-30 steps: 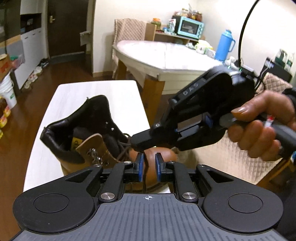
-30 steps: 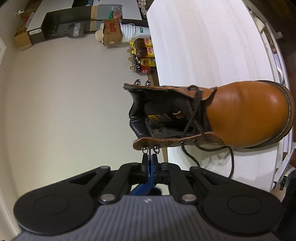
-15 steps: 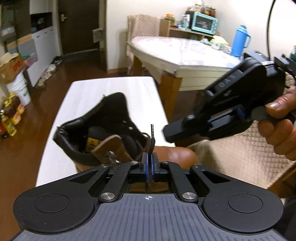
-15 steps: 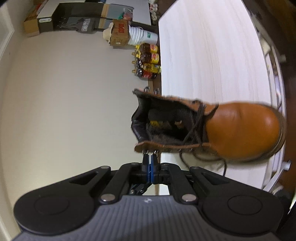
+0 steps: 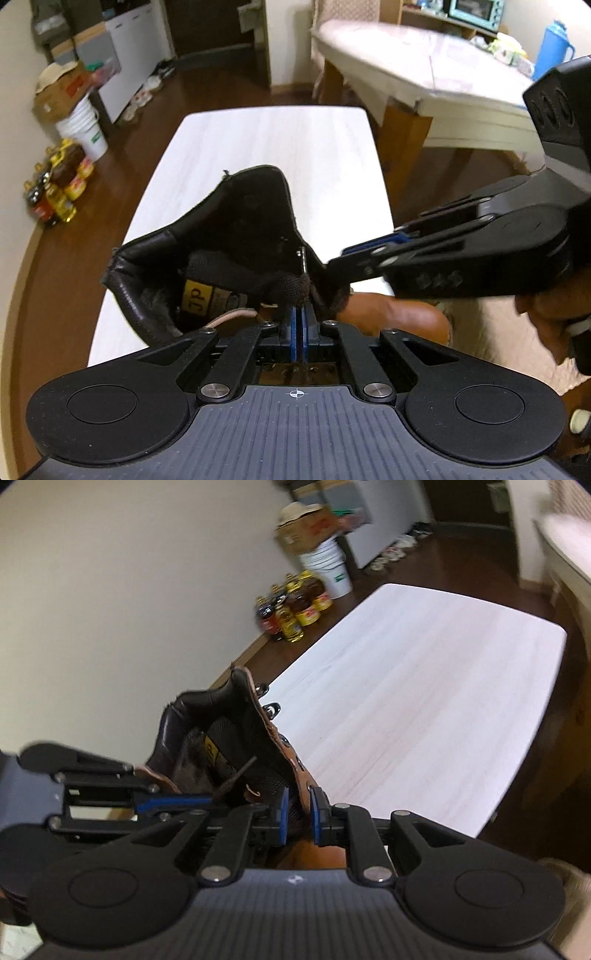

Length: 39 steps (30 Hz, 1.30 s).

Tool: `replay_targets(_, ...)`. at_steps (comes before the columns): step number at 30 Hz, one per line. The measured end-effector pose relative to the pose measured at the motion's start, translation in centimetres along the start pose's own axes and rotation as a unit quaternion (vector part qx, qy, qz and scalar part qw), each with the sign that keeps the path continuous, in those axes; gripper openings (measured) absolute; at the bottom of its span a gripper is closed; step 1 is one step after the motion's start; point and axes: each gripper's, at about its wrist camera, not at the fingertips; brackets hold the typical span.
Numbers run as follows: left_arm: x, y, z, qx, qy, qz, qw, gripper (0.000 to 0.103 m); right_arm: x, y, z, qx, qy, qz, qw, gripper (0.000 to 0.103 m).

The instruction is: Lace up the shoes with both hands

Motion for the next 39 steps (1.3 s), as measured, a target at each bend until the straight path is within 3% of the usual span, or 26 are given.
replay_targets(3,0.6,0.3,0.3,0.012,-0.018,0.002,0.9998,0.003,0.2,0.2,0.9,-0.001,-0.011,-0.022,1.0,0.014)
replay_targets(12,2.2,0.9,1.8,0.037,-0.069,0.013,0.9968,0.003,0.1,3.2,1.1,0.048,-0.023,0.039,0.998,0.016)
replay_targets(25,3.2,2.1,3.3,0.048,-0.135,0.081,0.9864,0.003,0.8,4.8,1.1,0.077,-0.041,0.061,0.994,0.018)
replay_targets(39,3.8,2.4,3.8,0.051,-0.133,0.088,0.9859,0.003,0.7,5.3,1.5,0.088,-0.04,0.078,0.992,0.018)
Point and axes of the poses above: each gripper's, at about its wrist camera, not at the fingertips, and z roughly the way its jaws point, y to its right, x to its top, and after that the axes turned 10 degrees about z, right-handed
